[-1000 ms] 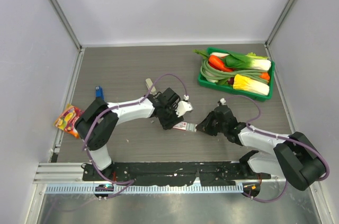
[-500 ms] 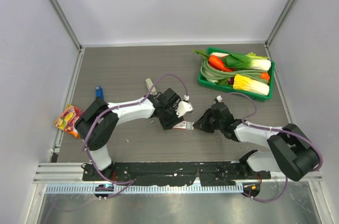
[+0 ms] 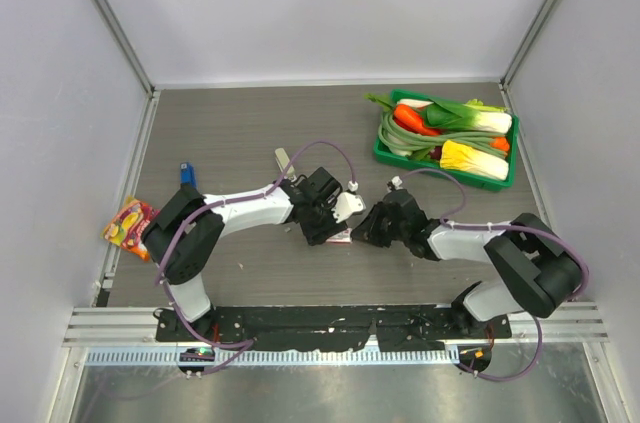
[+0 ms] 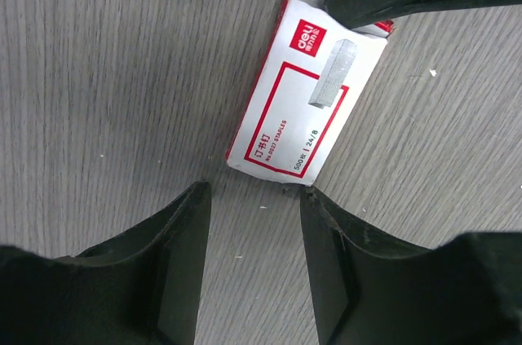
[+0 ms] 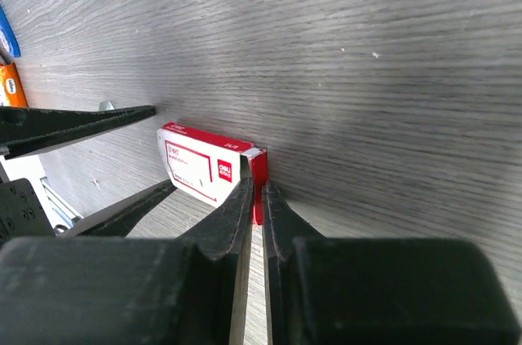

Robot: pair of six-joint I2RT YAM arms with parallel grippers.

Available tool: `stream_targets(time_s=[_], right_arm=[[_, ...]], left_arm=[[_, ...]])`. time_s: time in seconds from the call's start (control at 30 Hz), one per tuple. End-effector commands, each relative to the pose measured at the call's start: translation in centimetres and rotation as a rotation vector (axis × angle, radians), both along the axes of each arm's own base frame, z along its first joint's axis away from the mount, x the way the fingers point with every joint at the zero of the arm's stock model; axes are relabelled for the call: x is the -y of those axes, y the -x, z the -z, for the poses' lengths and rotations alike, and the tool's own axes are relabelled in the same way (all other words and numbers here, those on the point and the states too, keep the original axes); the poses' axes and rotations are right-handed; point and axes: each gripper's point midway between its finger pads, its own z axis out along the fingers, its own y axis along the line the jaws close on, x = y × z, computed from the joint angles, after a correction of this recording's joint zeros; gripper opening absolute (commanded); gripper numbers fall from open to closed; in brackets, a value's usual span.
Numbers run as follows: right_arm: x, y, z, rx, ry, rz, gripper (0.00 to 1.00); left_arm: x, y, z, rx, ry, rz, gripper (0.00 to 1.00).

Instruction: Unload the staples from the stapler

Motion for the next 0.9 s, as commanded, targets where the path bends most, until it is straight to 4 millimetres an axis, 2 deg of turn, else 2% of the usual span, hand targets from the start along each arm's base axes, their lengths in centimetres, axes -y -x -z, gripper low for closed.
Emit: stream_targets(time_s=[0.0,0.2,0.47,0.63,0.87], right_arm=[[-1.3,-0.3,-0.5,0.022,-0.018,-0.044,0.14],[-1.5,0.0,-0.4,0.015,-0.021,-0.053,0.15],[-0.4,1.2,0.0,0.003,-0.007,-0.053,0.33],[0.1,1.7,0.4,-0.013,0.005,-0.046,0.34],[1.2,2.6,1.0,-0.042,0.053,-0.039,0.27]], left_arm=[[0.8,0.0,-0.4,0.019,0.028,0.03,0.51],[0.7,0.1,-0.4,0.02,0.023,0.03,0.51],[0.4,0.1,-0.2,0.029,0.011,0.036,0.51],[0.4,0.1,-0.4,0.032,0.014,0.034,0.51],[0.0,-0.1,-0.4,0.043,-0.004,0.032,0.5]])
